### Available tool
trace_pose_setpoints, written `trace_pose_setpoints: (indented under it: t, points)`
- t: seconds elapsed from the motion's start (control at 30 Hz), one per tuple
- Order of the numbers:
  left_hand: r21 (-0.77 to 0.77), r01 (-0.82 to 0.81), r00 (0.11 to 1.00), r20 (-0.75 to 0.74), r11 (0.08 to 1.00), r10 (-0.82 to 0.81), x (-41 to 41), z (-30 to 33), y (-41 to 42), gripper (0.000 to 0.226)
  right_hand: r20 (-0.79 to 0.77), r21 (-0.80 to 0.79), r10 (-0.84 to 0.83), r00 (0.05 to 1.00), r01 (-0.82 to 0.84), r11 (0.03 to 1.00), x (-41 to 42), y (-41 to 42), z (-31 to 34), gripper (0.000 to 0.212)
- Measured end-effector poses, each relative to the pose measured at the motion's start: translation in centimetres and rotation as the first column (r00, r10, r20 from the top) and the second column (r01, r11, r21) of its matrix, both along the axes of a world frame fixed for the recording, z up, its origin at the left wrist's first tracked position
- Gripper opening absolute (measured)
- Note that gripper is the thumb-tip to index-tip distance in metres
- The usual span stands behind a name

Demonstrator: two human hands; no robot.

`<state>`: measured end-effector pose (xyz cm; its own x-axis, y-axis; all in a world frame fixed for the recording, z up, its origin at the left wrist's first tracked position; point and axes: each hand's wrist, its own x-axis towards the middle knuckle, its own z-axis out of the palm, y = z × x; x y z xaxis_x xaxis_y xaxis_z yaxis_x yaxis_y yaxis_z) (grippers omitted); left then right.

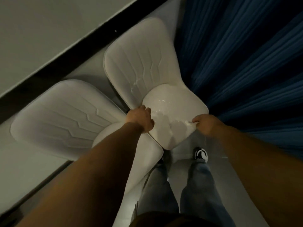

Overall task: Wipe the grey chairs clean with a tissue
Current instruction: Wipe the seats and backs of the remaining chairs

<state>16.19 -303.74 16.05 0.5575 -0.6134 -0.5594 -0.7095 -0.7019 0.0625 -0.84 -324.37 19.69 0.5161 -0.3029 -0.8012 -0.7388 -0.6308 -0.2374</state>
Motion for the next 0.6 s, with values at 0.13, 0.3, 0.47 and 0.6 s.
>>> trace_pose_setpoints:
  t: [0.13, 0.3, 0.47, 0.6]
  points:
    - [0.053, -0.126, 0.991, 0.05, 0.991, 0.124, -0.3, -1.5, 1.9, 0.061, 0.023, 0.057, 0.048, 0.999, -0.049, 0.997, 1.4, -0.9, -1.4, 0.041]
    - [0.049, -0.277, 0.96, 0.052, 0.96, 0.275, -2.6, -3.4, 1.3, 0.06, 0.031, 0.179, 0.041, 0.999, -0.046, 0.983, 2.4, -3.6, -3.7, 0.046]
    - [0.035, -0.307, 0.952, 0.031, 0.951, 0.306, -4.3, -5.3, -3.3, 0.063, 0.013, 0.22, 0.068, 0.998, -0.069, 0.973, 2.8, -8.5, -5.1, 0.062]
    - [-0.069, -0.277, 0.957, 0.07, 0.958, 0.282, -3.3, -6.9, -7.0, 0.062, 0.043, 0.18, 0.016, 0.999, -0.024, 0.983, 3.5, -12.0, -8.3, 0.057]
